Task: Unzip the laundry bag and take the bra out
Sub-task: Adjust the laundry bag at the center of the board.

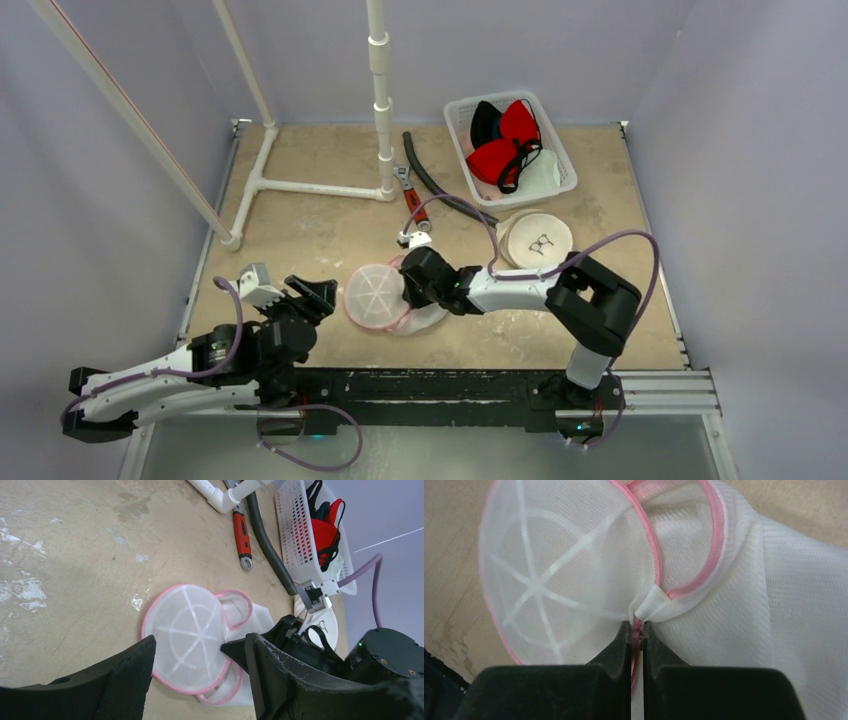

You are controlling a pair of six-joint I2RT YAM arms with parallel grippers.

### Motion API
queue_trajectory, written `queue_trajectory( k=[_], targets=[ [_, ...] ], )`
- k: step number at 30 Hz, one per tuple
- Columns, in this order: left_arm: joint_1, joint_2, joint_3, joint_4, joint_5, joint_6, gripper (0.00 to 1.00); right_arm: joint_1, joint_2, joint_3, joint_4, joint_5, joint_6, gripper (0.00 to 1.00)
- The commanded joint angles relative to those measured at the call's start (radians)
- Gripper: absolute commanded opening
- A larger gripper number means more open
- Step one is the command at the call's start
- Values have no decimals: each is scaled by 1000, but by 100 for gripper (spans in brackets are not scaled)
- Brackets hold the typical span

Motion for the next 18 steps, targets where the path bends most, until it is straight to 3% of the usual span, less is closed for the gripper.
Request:
queue_trajectory(
  k=[1,11,18],
  targets=[
    [1,-7,-3,23,-1,13,64,1,-146,-51,-10,10,41,0],
    [1,-26,15,18,-16,13,64,-31,-497,-109,146,-119,-32,0],
    [2,-64,89,-51,-67,12,63,-152,-586,-87,277,-385,24,0]
  ],
)
